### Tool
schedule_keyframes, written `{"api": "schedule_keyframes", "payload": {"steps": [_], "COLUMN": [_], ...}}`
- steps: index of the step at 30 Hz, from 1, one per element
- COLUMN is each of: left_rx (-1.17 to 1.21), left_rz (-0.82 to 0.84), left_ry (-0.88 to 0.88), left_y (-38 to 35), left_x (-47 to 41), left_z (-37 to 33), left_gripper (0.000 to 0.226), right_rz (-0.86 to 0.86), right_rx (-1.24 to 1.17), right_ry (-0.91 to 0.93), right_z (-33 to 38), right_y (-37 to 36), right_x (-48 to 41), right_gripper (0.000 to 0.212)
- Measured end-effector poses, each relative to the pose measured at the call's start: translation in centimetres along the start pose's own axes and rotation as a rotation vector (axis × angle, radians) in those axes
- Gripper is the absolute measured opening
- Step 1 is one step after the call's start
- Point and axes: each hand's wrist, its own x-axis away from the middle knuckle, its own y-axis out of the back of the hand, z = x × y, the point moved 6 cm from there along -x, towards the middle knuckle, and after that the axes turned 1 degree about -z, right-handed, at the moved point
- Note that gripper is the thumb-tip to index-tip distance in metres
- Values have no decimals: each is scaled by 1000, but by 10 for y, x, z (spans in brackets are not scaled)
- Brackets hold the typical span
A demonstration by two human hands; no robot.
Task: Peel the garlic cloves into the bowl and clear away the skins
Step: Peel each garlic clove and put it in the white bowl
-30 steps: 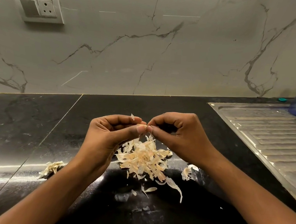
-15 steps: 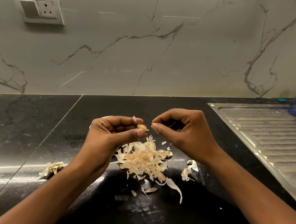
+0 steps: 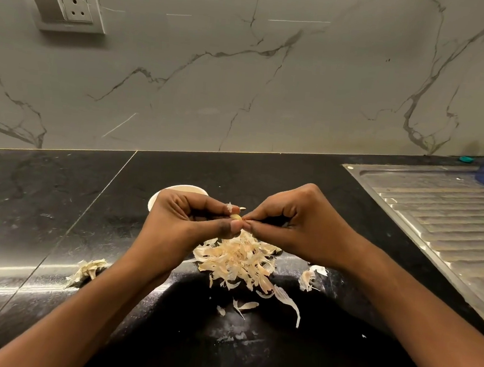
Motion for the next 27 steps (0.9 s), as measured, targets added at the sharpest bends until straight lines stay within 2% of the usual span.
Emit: {"api": "schedule_keyframes", "payload": {"steps": [7, 11, 14, 22, 27], "left_rx": [46, 184, 268, 160, 98], "left_rz": [10, 26, 35, 55, 71], "left_ry": [33, 92, 123, 70, 80], "left_y": [-4, -4, -4, -3, -4], "left_x": [1, 0, -1, 1, 1], "left_z": [2, 3, 2, 0, 3], "left_gripper": [25, 16, 16, 14, 14], "right_rz": [-44, -104, -87, 29, 74], "right_rx": [-9, -57, -141, -206, -328], "right_ry": [-31, -55, -101, -167, -207], "right_z": [-1, 0, -2, -8, -11], "right_y": [-2, 1, 6, 5, 3], "right_x": [1, 1, 2, 3, 5], "right_gripper": [4, 9, 14, 18, 16]}}
